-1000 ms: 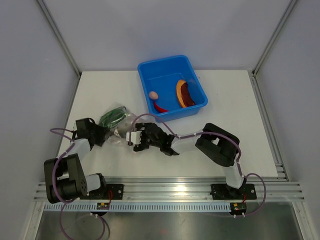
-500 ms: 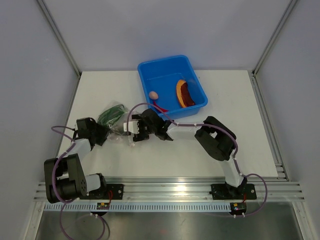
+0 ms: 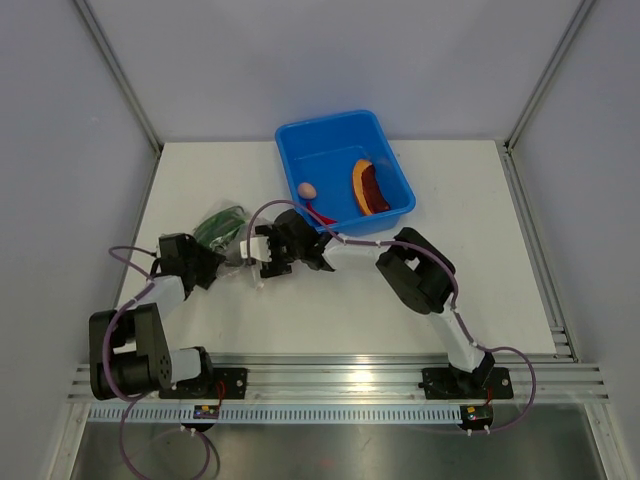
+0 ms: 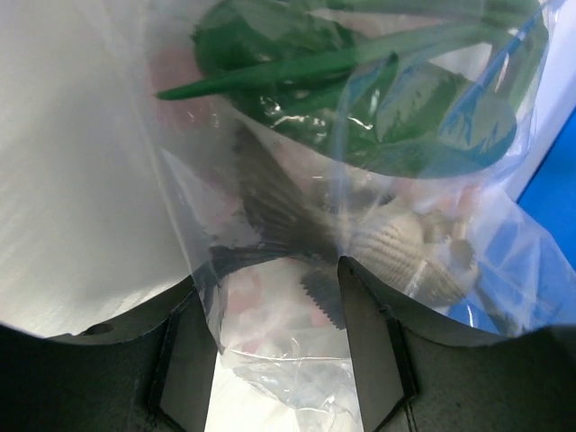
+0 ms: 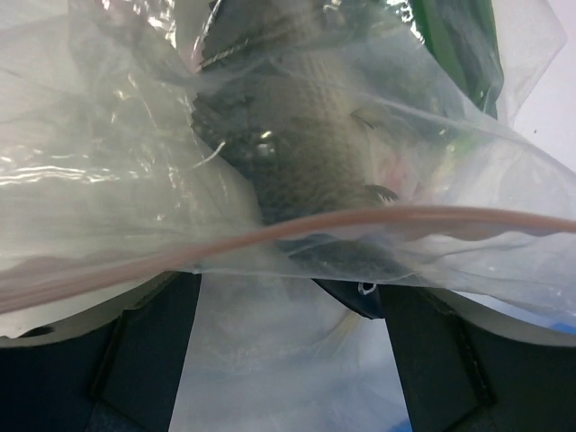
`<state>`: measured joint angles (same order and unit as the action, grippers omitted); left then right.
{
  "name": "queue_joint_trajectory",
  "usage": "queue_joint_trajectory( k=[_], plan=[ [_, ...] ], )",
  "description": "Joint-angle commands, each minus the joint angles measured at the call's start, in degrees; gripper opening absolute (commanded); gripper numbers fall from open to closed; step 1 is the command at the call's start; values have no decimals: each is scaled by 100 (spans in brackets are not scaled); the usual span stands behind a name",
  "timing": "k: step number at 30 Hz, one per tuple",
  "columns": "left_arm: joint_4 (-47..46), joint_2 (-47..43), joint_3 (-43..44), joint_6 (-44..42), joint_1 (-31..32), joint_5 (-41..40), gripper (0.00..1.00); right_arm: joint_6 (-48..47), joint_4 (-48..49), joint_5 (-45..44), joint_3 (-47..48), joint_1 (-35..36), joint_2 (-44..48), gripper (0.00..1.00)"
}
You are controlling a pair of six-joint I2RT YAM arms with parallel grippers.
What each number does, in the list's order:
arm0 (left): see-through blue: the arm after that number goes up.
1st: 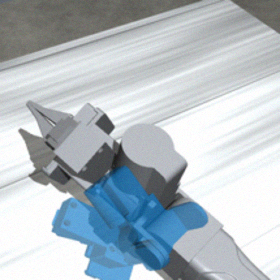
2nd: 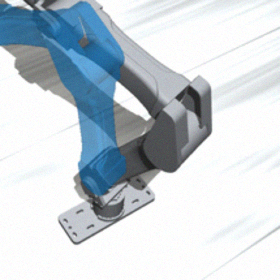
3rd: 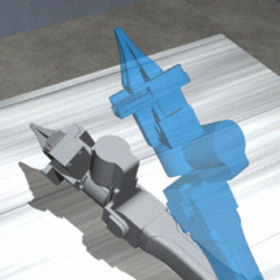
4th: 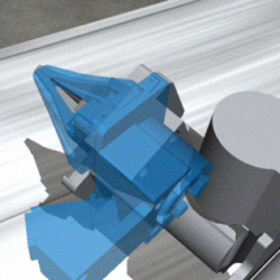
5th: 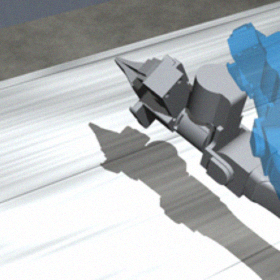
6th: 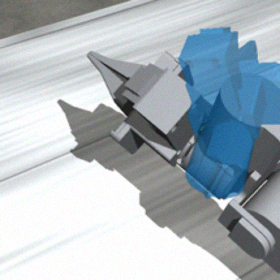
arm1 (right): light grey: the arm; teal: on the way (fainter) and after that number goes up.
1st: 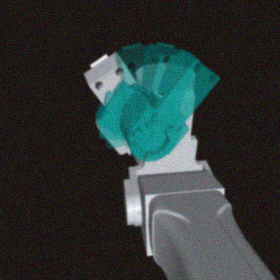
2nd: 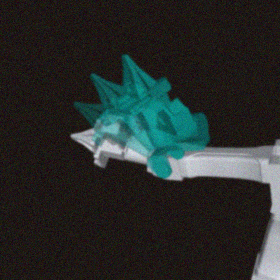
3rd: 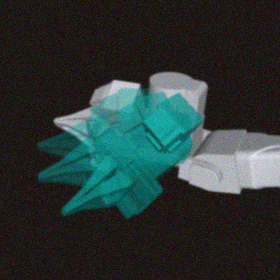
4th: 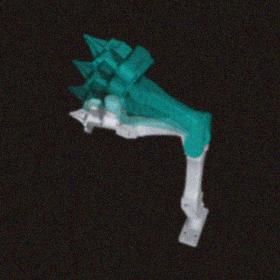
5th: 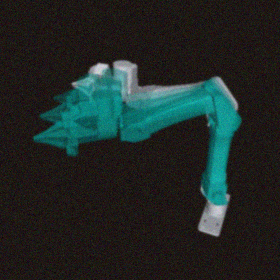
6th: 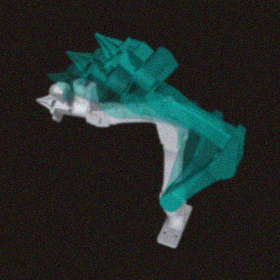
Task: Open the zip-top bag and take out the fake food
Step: Pick up the fake fish from the zipper food storage bag.
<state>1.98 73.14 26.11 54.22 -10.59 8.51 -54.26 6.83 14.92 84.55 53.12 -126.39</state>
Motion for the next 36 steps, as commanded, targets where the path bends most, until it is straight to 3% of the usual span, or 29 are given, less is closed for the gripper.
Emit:
queue_joint_trajectory(
  k=[1, 13, 17, 21, 25, 27, 30, 36],
  plan=[
    [-347, 95, 79, -69, 232, 55, 54, -102, -304, 301, 456, -56, -325, 87],
    [-374, 656, 386, -192, 602, 317, 54, 267, -833, 767, 1134, -48, -598, 88],
    [-295, 912, 509, -210, 672, 362, 54, 363, 71, 618, 607, -30, -265, 88],
    [-277, 868, 518, -236, 681, 292, 54, 503, 1387, -205, -25, 14, -140, 89],
    [-251, 886, 544, -262, 690, 239, 53, 522, 1602, -490, -88, -12, -202, 91],
    [-15, 868, 606, -358, 690, 107, 48, 722, 1690, -481, -79, -39, -211, 93],
    [75, 746, 606, -403, 699, -104, 46, 1038, 1472, -166, 78, -170, -246, 97],
    [13, 754, 580, -412, 707, -26, 46, 1146, -198, 459, 1221, -399, -685, 94]
  ],
)
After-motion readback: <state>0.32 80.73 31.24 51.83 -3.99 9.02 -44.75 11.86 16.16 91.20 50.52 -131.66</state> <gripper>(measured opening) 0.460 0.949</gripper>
